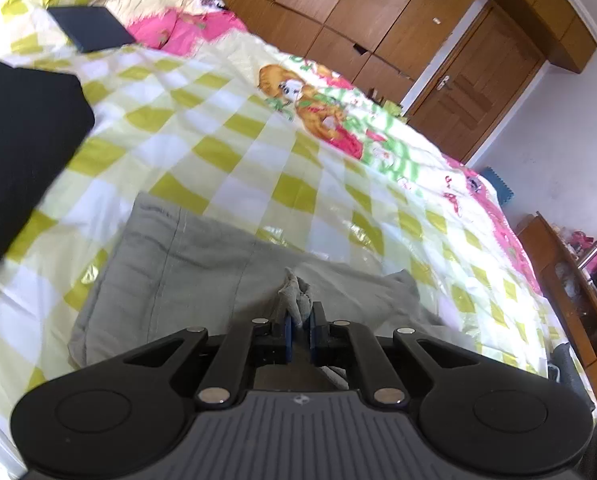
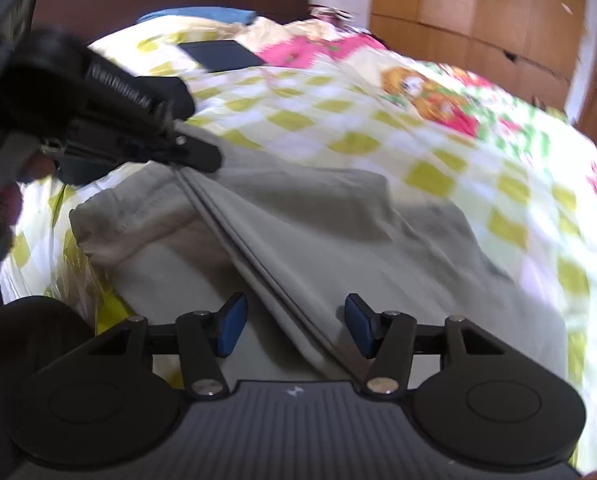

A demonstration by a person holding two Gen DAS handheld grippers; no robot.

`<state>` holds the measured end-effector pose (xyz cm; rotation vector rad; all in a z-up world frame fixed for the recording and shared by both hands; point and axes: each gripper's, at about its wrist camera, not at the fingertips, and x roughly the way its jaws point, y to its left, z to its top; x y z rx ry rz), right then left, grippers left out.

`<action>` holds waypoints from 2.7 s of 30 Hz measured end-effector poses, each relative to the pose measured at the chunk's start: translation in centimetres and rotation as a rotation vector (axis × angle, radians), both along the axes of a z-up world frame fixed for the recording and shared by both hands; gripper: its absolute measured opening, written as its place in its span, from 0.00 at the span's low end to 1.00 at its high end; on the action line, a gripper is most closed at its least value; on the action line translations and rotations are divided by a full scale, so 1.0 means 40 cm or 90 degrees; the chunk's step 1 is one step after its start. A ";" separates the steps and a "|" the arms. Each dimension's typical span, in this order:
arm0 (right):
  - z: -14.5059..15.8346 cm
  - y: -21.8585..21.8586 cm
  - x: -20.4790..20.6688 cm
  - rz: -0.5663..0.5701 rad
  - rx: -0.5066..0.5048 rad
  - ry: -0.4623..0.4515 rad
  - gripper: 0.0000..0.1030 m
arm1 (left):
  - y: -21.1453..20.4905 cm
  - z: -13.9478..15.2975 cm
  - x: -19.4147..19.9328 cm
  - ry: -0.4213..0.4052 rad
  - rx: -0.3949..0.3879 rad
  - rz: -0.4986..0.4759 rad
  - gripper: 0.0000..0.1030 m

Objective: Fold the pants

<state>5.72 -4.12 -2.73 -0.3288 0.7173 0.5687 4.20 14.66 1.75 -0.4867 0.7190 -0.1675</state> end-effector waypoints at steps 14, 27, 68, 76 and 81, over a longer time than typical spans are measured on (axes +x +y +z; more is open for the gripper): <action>0.001 0.130 0.018 0.137 -0.042 0.101 0.63 | 0.123 -0.105 -0.082 0.040 -0.034 0.053 0.21; 0.043 0.242 0.385 0.207 0.012 0.282 0.67 | 0.092 -0.093 -0.151 -0.047 0.048 0.010 0.21; -0.016 0.466 0.419 0.304 -0.009 0.303 0.11 | 0.162 -0.111 -0.158 -0.011 0.044 0.059 0.21; 0.094 0.397 0.392 0.275 0.031 0.195 0.49 | 0.175 -0.046 -0.166 -0.059 0.061 0.086 0.22; 0.168 0.246 0.370 0.184 0.066 0.158 0.51 | 0.133 -0.042 -0.095 -0.085 0.085 0.057 0.27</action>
